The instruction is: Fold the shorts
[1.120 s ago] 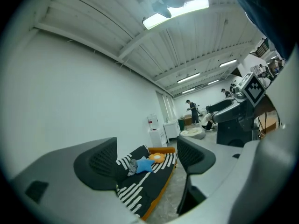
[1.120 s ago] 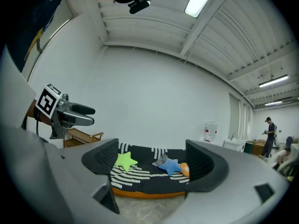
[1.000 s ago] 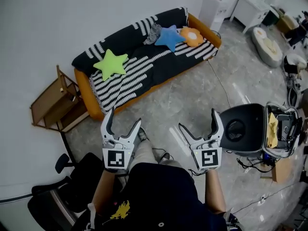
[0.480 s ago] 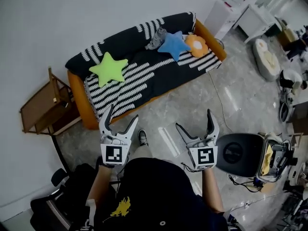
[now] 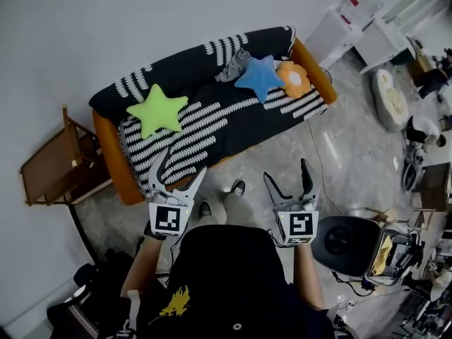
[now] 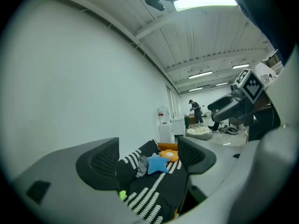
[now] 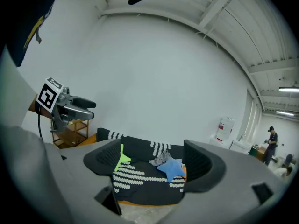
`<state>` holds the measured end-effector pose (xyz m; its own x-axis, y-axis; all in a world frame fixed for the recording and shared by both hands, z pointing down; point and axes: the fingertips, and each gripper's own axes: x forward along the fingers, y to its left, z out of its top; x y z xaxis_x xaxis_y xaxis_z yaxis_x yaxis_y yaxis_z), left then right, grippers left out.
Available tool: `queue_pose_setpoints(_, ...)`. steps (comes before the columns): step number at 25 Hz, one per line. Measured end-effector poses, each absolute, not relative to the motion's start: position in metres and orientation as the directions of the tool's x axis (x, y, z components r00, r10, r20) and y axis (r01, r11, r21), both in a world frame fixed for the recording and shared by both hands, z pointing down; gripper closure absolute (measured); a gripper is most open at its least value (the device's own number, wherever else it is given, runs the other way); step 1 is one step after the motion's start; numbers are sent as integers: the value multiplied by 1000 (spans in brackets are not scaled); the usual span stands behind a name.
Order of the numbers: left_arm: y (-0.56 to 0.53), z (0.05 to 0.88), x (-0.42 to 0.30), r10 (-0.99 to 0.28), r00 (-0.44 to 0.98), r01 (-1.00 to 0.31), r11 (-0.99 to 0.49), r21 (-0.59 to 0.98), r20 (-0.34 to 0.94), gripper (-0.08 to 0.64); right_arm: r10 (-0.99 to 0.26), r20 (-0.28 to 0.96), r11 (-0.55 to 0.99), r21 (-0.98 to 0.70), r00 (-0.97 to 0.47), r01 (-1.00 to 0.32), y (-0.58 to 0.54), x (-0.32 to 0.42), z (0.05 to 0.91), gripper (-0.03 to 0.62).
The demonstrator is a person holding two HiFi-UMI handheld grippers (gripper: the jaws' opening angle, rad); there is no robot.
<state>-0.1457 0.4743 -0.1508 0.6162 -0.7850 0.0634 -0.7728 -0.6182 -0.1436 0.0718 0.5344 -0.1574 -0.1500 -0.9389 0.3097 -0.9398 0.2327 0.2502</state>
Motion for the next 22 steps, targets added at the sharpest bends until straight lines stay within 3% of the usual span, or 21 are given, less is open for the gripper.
queue_pose_setpoints(5,399,-135,-110,-781,619,-770,-625,-130,83,166,-947,299,202,267,-118,-942,454,116,-147,228)
queue_pose_setpoints(11,257,-117,-41,-798,592,-770,-602,-214,112,166,-933,330,239,269,-144,-933,284,199,-109,267)
queue_pose_setpoints(16,124,-74,6,-855,486,-848,-512,-138,182,166,-877,429,343,240,-218,-908,116,251,-39,288)
queue_pose_setpoints(22,6,-6,45,-859,418,-865,-476,-161,295,166,-815,523,411,222,-248,-884,-74,287,77,321)
